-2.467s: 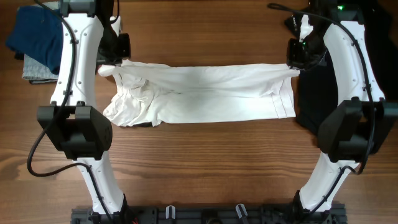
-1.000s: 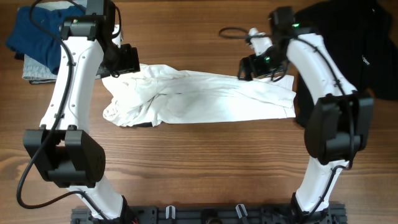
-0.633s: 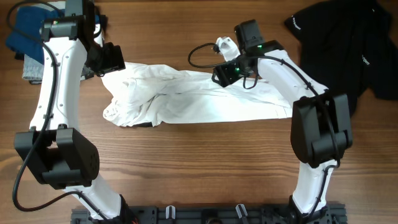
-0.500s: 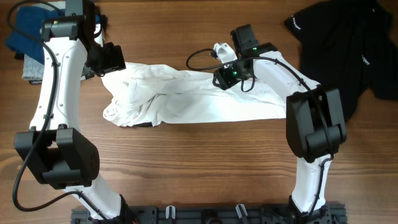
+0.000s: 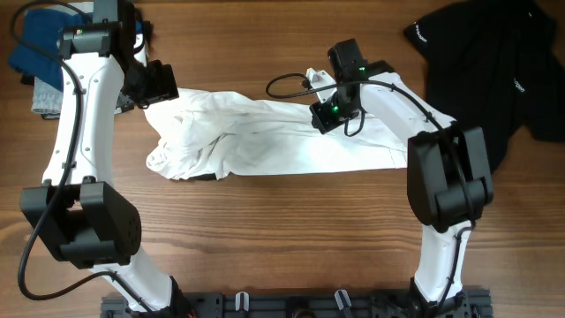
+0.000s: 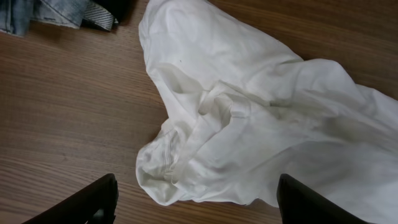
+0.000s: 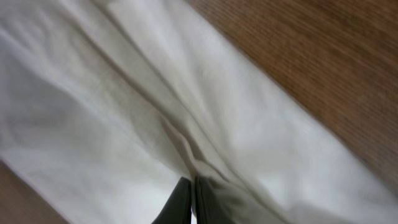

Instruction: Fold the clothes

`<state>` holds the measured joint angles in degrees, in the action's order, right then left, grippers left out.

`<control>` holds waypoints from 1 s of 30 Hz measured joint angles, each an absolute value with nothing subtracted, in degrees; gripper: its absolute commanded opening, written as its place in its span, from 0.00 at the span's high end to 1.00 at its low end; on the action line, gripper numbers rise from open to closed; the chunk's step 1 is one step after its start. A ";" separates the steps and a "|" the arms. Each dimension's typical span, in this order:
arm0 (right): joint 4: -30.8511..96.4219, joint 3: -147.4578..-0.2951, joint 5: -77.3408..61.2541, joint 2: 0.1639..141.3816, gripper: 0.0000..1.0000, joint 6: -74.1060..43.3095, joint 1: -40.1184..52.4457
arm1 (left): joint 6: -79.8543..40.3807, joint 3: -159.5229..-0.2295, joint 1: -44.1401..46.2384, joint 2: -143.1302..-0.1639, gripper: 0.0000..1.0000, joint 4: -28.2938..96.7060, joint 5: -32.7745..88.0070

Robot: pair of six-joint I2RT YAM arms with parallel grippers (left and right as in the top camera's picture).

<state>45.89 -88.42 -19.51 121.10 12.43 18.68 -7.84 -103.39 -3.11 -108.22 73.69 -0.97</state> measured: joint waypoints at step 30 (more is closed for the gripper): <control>47.46 -75.55 -4.60 114.37 0.19 2.22 -3.90 | -7.86 -103.39 -3.11 -108.22 0.00 71.72 -0.97</control>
<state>47.46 -75.55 -4.60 114.37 2.22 -3.90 -7.86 -103.39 -3.11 -108.22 71.72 -0.97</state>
